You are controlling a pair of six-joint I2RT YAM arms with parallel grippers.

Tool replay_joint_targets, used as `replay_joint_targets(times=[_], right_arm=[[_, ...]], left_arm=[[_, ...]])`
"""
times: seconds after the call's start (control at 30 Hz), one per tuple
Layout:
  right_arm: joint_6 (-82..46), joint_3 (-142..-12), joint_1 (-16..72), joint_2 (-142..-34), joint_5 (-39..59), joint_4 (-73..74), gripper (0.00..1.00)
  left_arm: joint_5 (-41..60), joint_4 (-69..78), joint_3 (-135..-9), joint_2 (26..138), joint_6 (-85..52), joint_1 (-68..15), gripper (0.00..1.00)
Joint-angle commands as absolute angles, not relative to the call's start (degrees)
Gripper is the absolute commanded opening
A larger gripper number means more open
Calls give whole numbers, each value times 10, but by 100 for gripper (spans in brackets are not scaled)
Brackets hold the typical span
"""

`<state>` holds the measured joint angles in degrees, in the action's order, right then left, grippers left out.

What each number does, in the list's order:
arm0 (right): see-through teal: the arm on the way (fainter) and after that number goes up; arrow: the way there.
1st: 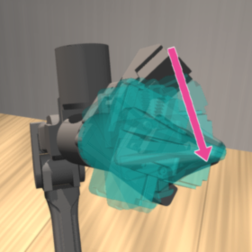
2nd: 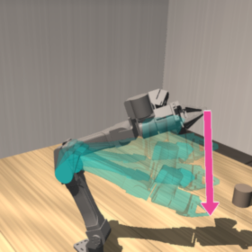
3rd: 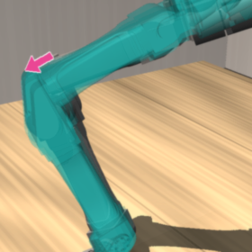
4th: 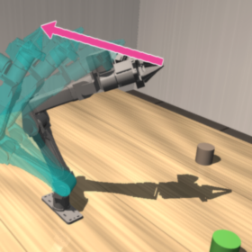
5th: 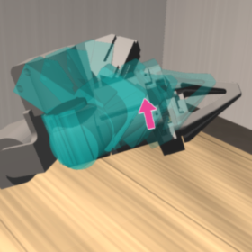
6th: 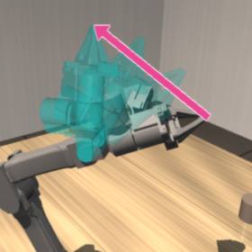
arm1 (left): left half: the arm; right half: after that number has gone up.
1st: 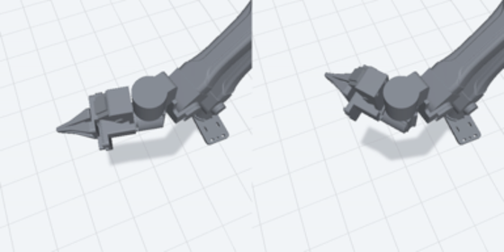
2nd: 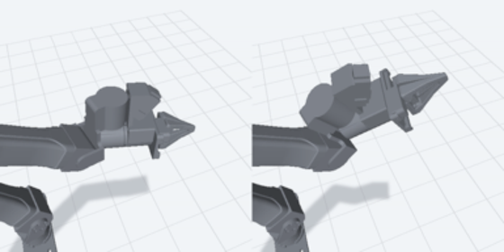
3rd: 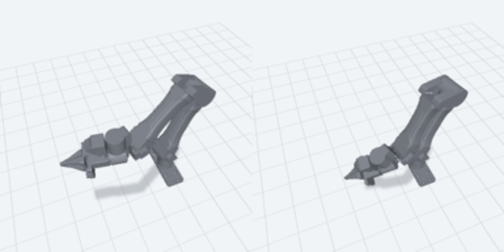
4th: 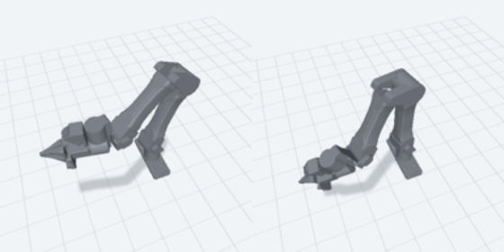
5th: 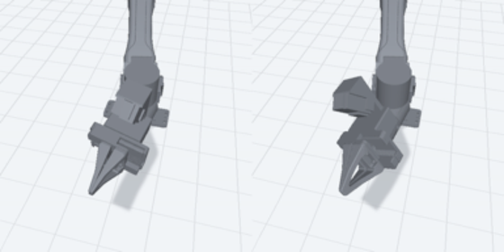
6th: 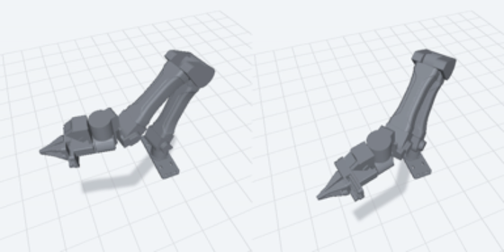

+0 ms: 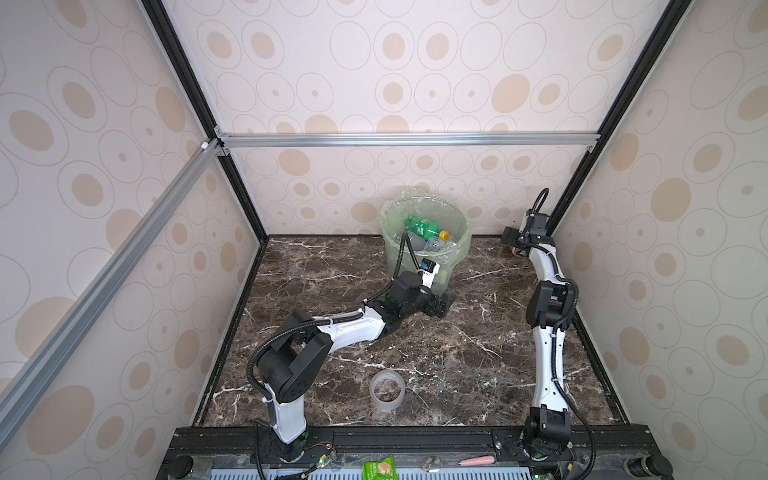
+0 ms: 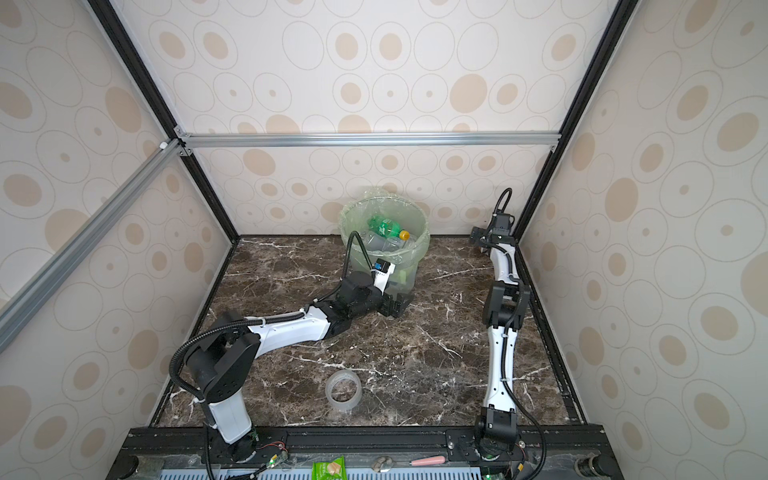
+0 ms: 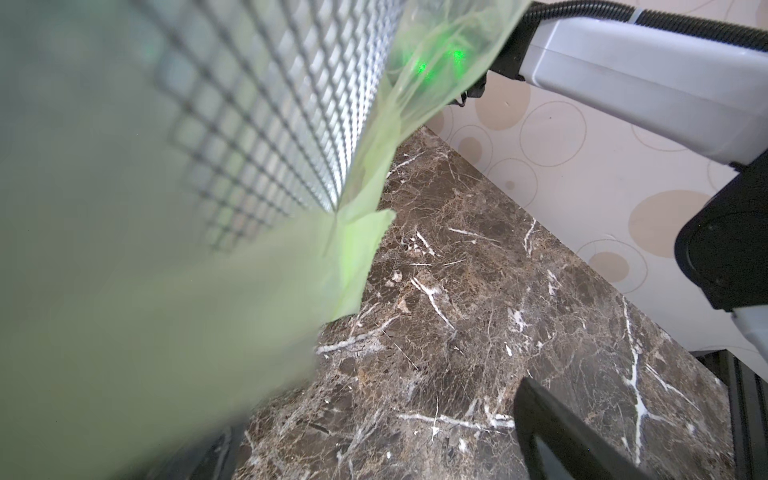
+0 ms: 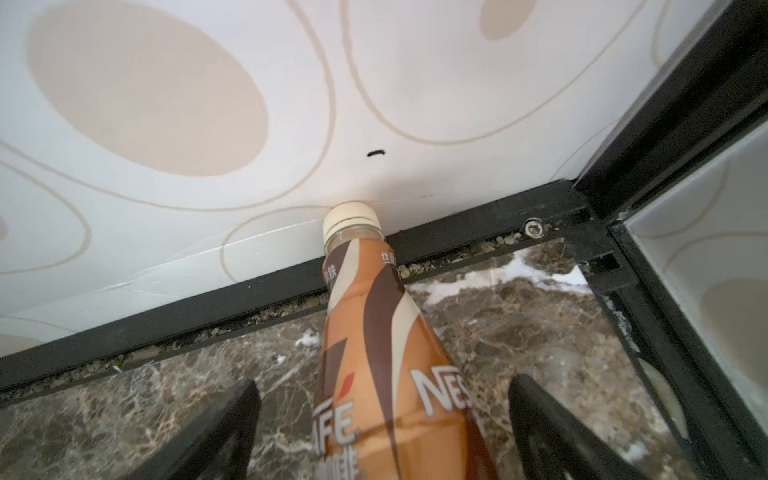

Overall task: Throw the plastic bottles in the bin
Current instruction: 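Close the right gripper on the Nescafe bottle on the floor, then lift the Nescafe bottle and carry it over the bin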

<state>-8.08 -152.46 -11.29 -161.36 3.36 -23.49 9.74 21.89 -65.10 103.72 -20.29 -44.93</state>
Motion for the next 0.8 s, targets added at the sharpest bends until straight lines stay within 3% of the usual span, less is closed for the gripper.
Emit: replay_joint_targets(times=[0.0,0.27,0.53,0.63,0.77], right_arm=[[-70,-1531,-111,-1603,16,-255,91],[-73,-1510,-111,-1592,12,-272,68],[-77,-1499,-111,-1578,23,-317,54],[-90,-1452,-111,-1551,31,-311,45],[-102,-1384,-107,-1507,31,-298,41]], left_arm=[[92,228,-653,1030,-200,-442,99],[93,230,-654,1030,-205,-441,99],[95,230,-649,1017,-207,-442,99],[91,240,-635,1003,-207,-442,99],[90,232,-636,991,-203,-442,99]])
